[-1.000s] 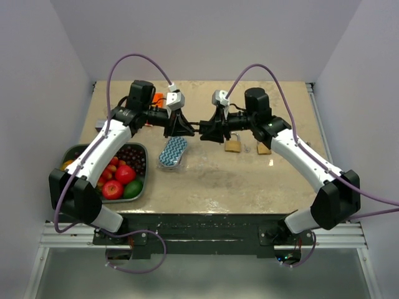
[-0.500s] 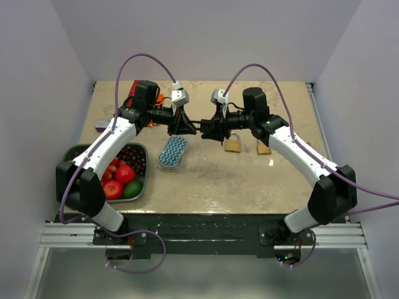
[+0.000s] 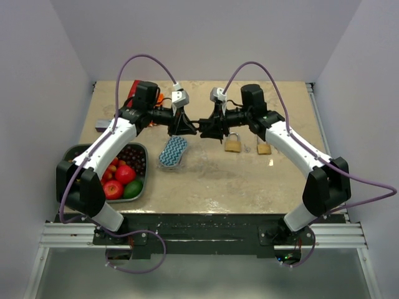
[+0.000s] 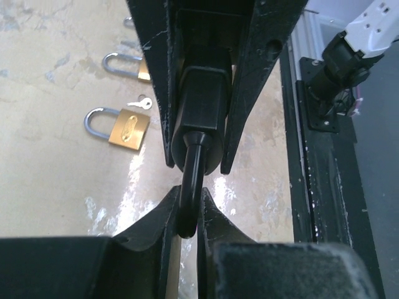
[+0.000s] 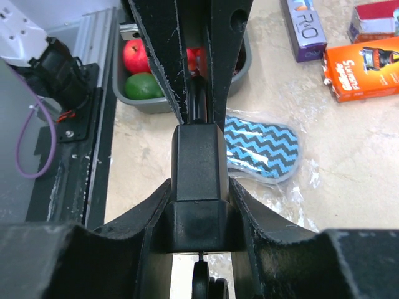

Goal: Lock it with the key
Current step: Lock the lock.

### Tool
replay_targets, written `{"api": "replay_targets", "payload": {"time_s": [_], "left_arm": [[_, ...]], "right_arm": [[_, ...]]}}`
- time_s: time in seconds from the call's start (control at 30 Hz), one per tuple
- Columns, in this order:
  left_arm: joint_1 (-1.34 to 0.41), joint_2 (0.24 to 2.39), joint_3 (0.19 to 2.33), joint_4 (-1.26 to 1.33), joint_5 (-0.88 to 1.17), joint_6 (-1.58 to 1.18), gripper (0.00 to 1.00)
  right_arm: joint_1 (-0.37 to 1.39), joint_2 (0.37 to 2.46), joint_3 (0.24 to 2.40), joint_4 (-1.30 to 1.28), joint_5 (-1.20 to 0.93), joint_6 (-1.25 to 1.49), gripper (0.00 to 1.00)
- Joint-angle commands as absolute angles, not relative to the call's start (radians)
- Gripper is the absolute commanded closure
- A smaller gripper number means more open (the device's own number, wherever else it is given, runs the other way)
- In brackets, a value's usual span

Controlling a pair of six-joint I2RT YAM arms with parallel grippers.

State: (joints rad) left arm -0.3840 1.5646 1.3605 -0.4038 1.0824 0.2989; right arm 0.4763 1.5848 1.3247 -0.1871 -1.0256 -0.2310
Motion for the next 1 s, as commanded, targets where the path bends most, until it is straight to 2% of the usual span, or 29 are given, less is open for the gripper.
{"api": "replay_targets", "payload": {"time_s": [0.0, 0.17, 0.27, 0.37, 0.4, 0.43, 0.6, 0.67, 0.7, 0.77, 0.93, 0.97], "left_arm": [[-0.655, 1.588, 1.396, -0.066, 1.404, 0.304, 1.00], [-0.667, 1.594, 1.399, -0.075, 1.413, 0.307, 1.00], [-0.640, 1.556, 1.375, -0.098, 1.376, 0.282, 1.00], [-0.562, 1.510, 1.316, -0.139, 1.329, 0.291, 0.88], [-0.508, 1.476, 1.296, -0.156, 1.318, 0.302, 0.78], [-0.479, 1.464, 1.290, -0.173, 1.301, 0.310, 0.73], [-0.355, 1.421, 1.321, -0.498, 1.243, 0.590, 0.52], [-0.330, 1.404, 1.318, -0.518, 1.249, 0.598, 0.47], [-0.327, 1.398, 1.312, -0.515, 1.252, 0.592, 0.40], [-0.327, 1.378, 1.304, -0.480, 1.255, 0.565, 0.36], [-0.324, 1.309, 1.197, -0.185, 1.234, 0.291, 0.37], [-0.313, 1.278, 1.148, -0.049, 1.218, 0.226, 0.43]], "right_arm": [[0.706, 1.611, 1.401, 0.130, -1.210, -0.236, 1.00], [0.713, 1.620, 1.423, 0.101, -1.224, -0.268, 1.00], [0.692, 1.609, 1.445, -0.021, -1.203, -0.348, 1.00], [0.637, 1.582, 1.436, -0.110, -1.189, -0.366, 1.00], [0.609, 1.571, 1.430, -0.147, -1.180, -0.373, 1.00], [0.594, 1.557, 1.421, -0.156, -1.167, -0.379, 1.00], [0.538, 1.490, 1.374, -0.201, -1.138, -0.390, 1.00], [0.538, 1.480, 1.364, -0.210, -1.131, -0.394, 1.00], [0.537, 1.471, 1.361, -0.213, -1.131, -0.393, 1.00], [0.538, 1.463, 1.355, -0.216, -1.120, -0.390, 1.00], [0.538, 1.444, 1.345, -0.207, -1.105, -0.376, 1.00], [0.537, 1.437, 1.345, -0.221, -1.101, -0.379, 1.00]]}}
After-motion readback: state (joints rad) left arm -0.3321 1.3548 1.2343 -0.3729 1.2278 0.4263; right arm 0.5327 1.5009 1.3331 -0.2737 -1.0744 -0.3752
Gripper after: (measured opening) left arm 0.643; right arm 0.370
